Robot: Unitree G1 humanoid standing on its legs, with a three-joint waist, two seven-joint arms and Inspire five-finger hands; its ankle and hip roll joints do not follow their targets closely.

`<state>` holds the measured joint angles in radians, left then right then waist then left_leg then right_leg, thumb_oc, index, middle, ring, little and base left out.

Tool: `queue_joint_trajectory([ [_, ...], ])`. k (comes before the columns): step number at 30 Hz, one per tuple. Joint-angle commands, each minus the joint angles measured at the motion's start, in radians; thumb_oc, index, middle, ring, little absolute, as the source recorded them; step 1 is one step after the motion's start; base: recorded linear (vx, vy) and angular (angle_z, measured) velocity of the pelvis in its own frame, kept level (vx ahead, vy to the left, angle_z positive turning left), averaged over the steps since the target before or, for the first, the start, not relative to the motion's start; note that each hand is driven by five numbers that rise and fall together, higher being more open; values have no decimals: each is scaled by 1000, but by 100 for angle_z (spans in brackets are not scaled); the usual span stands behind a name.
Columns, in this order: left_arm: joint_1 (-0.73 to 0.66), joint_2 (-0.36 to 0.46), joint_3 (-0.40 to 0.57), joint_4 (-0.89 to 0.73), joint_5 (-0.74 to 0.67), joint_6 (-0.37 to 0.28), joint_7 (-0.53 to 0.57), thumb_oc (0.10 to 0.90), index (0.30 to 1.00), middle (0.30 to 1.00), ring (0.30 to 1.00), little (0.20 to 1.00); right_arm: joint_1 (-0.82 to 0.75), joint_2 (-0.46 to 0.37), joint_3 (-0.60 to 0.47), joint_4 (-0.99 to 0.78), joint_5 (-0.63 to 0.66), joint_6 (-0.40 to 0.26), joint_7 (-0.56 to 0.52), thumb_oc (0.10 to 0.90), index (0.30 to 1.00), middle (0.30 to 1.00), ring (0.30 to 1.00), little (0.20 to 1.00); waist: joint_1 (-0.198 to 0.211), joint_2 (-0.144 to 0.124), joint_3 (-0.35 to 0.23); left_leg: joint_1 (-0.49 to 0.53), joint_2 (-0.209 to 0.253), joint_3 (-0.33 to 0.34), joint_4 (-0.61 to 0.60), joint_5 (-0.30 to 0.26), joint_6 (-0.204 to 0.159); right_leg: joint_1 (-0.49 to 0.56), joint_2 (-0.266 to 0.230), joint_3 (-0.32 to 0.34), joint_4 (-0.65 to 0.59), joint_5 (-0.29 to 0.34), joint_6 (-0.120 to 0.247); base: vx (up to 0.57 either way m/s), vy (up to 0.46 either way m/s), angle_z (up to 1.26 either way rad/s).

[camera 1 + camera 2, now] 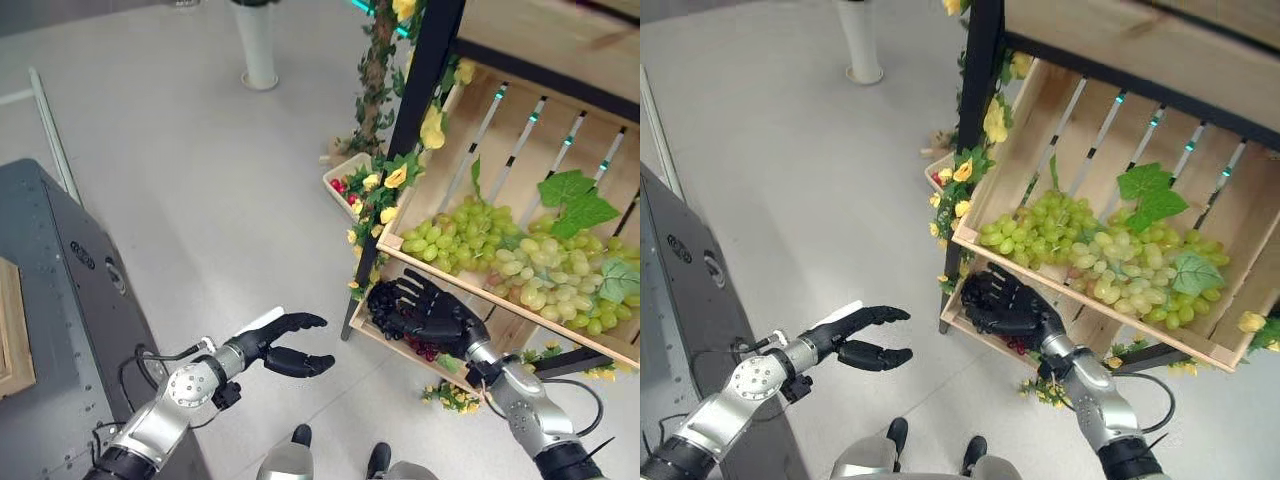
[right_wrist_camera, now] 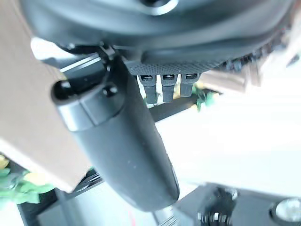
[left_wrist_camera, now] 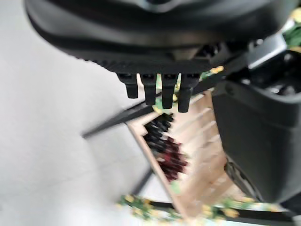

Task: Pick up the fruits from the basket on one side to the basket on the other side

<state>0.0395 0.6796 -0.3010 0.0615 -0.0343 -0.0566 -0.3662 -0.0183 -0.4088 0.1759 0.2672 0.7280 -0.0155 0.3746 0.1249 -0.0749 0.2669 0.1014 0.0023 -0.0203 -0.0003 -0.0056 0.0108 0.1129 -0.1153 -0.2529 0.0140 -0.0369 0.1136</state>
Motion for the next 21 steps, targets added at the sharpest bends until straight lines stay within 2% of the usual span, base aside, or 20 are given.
queue_joint_trajectory([
  [1, -9, -69, 2, -1, -180, 1, -35, 800, 900, 900, 900, 900, -5, -6, 19, -46, 77, -37, 88, 800, 900, 900, 900, 900, -19, 38, -96, -13, -10, 23, -72, 5, -22, -55, -61, 23, 25, 74, 111, -102, -14, -4],
  [3, -12, -98, -27, 29, -212, 18, -47, 800, 900, 900, 900, 900, 23, 21, 42, -35, 62, -5, 85, 800, 900, 900, 900, 900, -50, 39, -112, -13, -9, 18, -87, 7, -22, -64, -34, 73, 12, 66, 92, -75, -43, -8],
  [6, -10, -123, -40, 55, -249, 36, -27, 800, 900, 900, 900, 900, 43, 32, 57, -22, 29, -3, 84, 800, 900, 900, 900, 900, -73, 40, -122, -17, -10, 14, -87, 5, -19, -67, -5, 113, 8, 53, 71, -48, -71, 9],
  [7, -5, -155, -51, 102, -311, 72, -3, 800, 900, 900, 900, 900, 83, 49, 75, -7, 25, 12, 102, 800, 900, 900, 900, 900, -105, 37, -130, -18, -12, 4, -87, 4, -16, -72, 38, 167, 13, 31, 44, -39, -140, 9],
  [9, 8, -187, -37, 140, -386, 101, 2, 800, 900, 900, 900, 900, 106, 61, 85, 21, 25, 28, 96, 800, 900, 900, 900, 900, -118, 37, -133, -21, -5, 8, -87, 7, -21, -76, 61, 181, 23, 15, 25, -77, -256, 37],
  [12, 29, -235, -17, 176, -446, 73, 35, 800, 900, 900, 900, 900, 130, 70, 96, 62, -33, 28, 119, 800, 900, 900, 900, 900, -123, 39, -123, -43, 17, 22, -82, 26, -40, -73, 90, 177, 10, 7, -5, -95, -275, 11],
  [18, 16, -270, 5, 170, -510, 65, 84, 800, 900, 900, 900, 900, 101, 75, 150, 50, -86, 40, 124, 800, 900, 900, 900, 900, -92, 45, -103, -112, 69, 28, -79, 98, -99, -39, 105, 146, -44, 14, -33, -66, -232, 6],
  [20, -1, -273, 7, 148, -529, 77, 79, 800, 900, 900, 900, 900, 78, 65, 168, 51, -98, 33, 109, 800, 900, 900, 900, 900, -79, 42, -96, -145, 66, 51, -21, 82, -101, -38, 95, 112, -54, 15, -44, -135, -132, 35],
  [21, -17, -275, 2, 134, -544, 88, 69, 800, 900, 900, 900, 900, 61, 56, 172, 59, -111, 14, 101, 800, 900, 900, 900, 900, -74, 30, -93, -165, 51, 75, 67, 46, -94, -42, 77, 87, -53, 20, -50, -135, -82, 53],
])
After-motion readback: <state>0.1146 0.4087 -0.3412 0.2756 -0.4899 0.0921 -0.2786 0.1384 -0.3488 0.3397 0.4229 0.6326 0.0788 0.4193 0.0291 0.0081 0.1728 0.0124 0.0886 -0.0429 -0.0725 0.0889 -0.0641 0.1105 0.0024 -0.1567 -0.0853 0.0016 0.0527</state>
